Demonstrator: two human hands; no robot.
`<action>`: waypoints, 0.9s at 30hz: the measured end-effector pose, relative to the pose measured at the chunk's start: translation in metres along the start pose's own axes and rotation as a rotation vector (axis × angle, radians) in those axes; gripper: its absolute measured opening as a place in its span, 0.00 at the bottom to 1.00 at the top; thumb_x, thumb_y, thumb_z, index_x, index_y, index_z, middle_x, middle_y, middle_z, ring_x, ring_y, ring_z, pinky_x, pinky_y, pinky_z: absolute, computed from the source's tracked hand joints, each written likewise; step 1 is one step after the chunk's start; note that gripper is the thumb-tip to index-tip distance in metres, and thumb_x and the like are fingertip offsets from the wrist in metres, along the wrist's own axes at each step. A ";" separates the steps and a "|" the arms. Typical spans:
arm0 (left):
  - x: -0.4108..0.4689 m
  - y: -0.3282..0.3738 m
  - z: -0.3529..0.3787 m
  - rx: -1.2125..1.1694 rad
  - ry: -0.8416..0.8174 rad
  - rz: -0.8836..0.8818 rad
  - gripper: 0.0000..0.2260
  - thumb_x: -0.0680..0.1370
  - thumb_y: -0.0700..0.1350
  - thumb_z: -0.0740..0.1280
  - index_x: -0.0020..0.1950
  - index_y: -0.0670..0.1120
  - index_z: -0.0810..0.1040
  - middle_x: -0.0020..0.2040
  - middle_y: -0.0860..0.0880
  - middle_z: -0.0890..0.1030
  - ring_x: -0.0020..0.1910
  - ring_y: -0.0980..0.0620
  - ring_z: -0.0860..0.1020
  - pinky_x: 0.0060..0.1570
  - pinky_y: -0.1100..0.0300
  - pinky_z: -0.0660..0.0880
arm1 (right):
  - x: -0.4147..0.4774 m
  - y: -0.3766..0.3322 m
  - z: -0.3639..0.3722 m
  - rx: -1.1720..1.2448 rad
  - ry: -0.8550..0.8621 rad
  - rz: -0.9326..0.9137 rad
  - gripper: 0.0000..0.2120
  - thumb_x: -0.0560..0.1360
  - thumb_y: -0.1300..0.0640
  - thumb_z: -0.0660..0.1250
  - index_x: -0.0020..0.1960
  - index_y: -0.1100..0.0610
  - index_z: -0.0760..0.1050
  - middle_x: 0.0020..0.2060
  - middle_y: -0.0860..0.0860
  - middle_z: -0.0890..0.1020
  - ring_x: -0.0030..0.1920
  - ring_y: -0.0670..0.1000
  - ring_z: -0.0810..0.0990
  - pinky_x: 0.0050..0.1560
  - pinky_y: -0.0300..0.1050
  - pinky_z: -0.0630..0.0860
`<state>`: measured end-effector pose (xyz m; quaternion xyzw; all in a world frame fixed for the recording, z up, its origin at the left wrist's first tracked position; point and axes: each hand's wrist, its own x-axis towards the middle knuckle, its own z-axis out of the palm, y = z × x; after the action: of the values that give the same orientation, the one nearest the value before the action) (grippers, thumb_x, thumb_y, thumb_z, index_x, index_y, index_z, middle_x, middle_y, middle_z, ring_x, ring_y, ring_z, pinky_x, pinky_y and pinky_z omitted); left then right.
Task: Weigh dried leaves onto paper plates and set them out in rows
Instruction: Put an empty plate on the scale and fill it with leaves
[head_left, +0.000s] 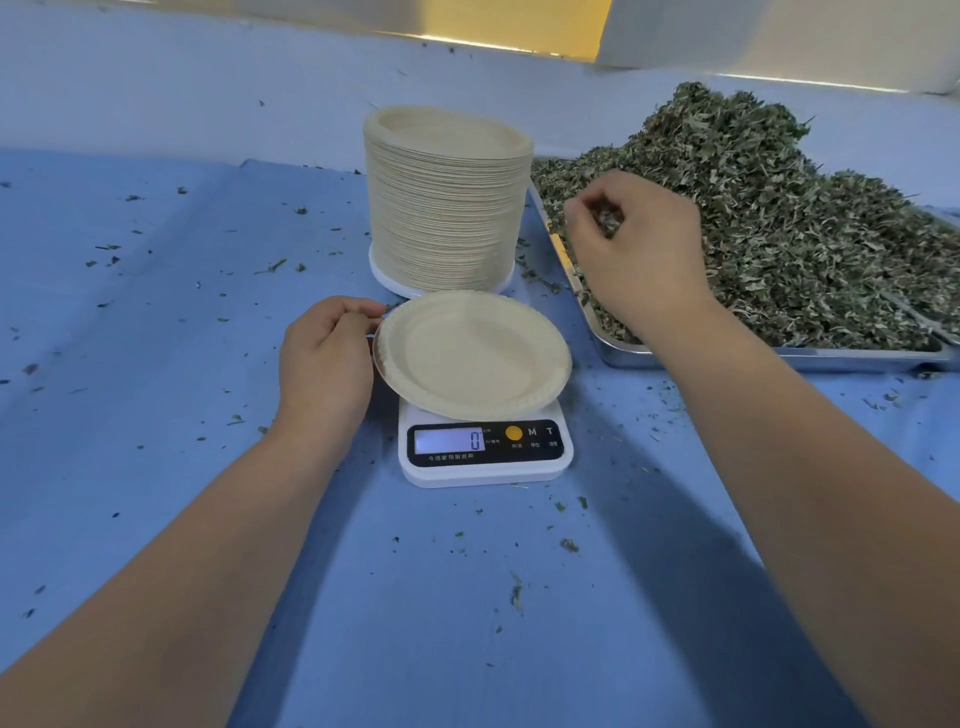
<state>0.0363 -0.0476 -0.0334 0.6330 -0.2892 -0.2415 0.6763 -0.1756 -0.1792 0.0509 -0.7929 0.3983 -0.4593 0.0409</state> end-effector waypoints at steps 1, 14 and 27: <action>-0.001 0.001 -0.001 -0.005 0.000 0.001 0.15 0.75 0.40 0.59 0.41 0.53 0.84 0.44 0.50 0.86 0.42 0.52 0.81 0.44 0.55 0.78 | 0.000 -0.013 0.002 0.050 0.001 -0.036 0.08 0.79 0.52 0.66 0.47 0.53 0.82 0.39 0.43 0.82 0.40 0.42 0.78 0.46 0.41 0.76; -0.002 0.003 -0.001 -0.031 0.008 -0.020 0.12 0.74 0.41 0.58 0.47 0.49 0.81 0.46 0.47 0.87 0.40 0.52 0.83 0.43 0.52 0.80 | -0.037 -0.060 0.029 -0.020 -0.524 -0.213 0.19 0.82 0.37 0.53 0.58 0.47 0.77 0.48 0.42 0.80 0.48 0.47 0.78 0.47 0.47 0.72; -0.006 0.010 0.000 0.053 0.001 -0.026 0.13 0.70 0.46 0.58 0.44 0.52 0.82 0.45 0.51 0.85 0.48 0.45 0.83 0.55 0.43 0.80 | -0.048 0.053 -0.003 -0.252 -0.202 0.152 0.18 0.83 0.44 0.56 0.44 0.55 0.74 0.33 0.51 0.76 0.37 0.59 0.74 0.37 0.49 0.69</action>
<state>0.0317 -0.0422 -0.0244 0.6543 -0.2871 -0.2422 0.6563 -0.2216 -0.1821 -0.0039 -0.8016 0.5052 -0.3194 0.0157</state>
